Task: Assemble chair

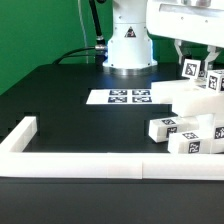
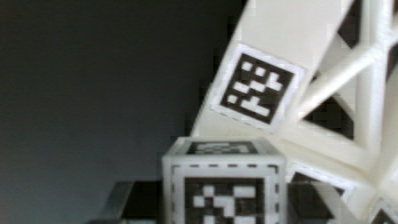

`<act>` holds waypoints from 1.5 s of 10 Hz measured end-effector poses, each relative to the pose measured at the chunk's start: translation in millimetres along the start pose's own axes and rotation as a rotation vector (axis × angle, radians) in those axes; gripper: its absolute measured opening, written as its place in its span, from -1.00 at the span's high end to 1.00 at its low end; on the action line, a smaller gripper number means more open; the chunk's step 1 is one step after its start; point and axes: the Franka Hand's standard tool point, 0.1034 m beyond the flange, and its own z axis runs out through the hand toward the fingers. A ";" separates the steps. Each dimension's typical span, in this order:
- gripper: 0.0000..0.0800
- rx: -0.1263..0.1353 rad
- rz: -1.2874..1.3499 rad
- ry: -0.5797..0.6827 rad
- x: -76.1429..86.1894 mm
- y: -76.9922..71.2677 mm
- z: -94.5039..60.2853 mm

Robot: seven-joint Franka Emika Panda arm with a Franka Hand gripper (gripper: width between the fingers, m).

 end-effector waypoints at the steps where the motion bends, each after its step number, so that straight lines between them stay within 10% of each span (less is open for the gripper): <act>1: 0.28 0.002 0.050 -0.002 -0.6 -0.4 0.0; 8: 0.28 0.009 0.372 -0.019 -6.9 -4.4 0.2; 11: -0.51 0.010 0.311 -0.019 -5.9 -3.8 0.1; 15: -0.62 0.012 0.031 -0.017 -4.8 -2.9 0.4</act>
Offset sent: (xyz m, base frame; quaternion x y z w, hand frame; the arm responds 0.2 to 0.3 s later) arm 0.0000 0.0000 0.0000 0.0000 0.0000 0.1296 0.9916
